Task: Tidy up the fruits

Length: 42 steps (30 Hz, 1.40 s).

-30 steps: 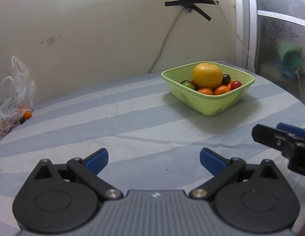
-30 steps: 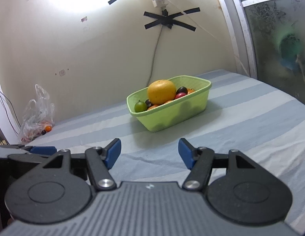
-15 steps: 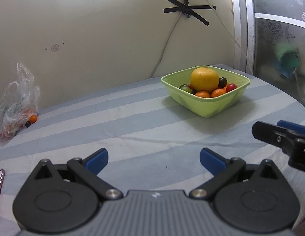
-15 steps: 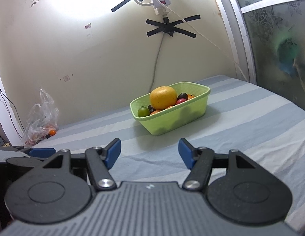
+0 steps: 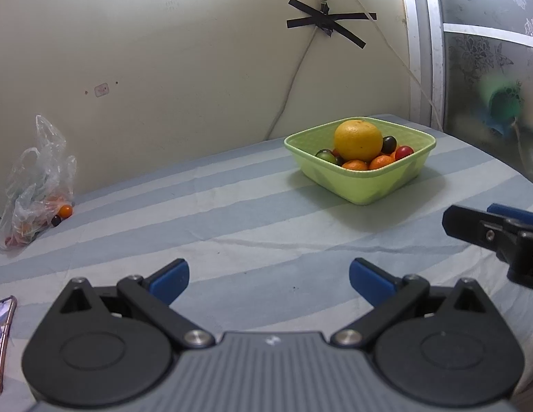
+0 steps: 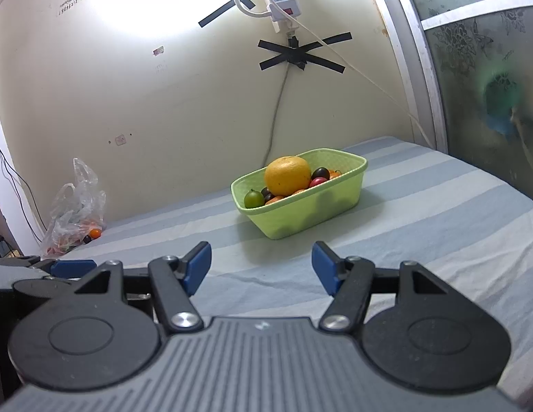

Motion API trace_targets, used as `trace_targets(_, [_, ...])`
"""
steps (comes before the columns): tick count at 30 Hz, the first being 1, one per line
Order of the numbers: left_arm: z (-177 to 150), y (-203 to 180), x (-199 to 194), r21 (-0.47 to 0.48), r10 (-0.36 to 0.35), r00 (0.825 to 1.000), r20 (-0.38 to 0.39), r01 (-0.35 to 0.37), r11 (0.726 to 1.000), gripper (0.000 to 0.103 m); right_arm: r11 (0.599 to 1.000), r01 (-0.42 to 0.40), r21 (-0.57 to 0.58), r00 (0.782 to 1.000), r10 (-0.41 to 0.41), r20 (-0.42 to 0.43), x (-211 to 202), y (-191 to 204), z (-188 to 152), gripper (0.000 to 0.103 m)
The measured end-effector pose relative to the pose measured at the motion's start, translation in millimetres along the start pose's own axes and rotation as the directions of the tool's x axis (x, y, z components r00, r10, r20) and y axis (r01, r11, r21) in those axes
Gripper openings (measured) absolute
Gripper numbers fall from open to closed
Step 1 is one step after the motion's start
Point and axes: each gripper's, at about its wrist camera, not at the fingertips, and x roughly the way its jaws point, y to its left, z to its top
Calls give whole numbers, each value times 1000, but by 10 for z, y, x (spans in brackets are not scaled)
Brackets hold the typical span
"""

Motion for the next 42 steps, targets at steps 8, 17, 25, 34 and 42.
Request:
trace_targets(8, [-21, -9, -39, 21, 37, 999, 21, -38, 999, 103, 1000, -13, -4, 1000, 13, -25, 37, 27, -16, 68])
trace_targets(17, [-4, 26, -82, 24, 53, 997, 50, -54, 998, 103, 1000, -10, 7, 1000, 11, -12, 29, 20, -3, 68])
trace_targets(25, [-23, 5, -30, 42, 49, 999, 22, -50, 998, 103, 1000, -11, 14, 1000, 11, -18, 36, -3, -12, 68])
trace_targets(34, [-57, -36, 34, 62, 53, 999, -2, -53, 997, 103, 1000, -10, 25, 1000, 10, -25, 63, -49, -11, 68])
trace_targets(42, [-72, -65, 94, 68, 46, 999, -27, -44, 997, 103, 999, -7, 37, 999, 8, -34, 88, -79, -31, 68])
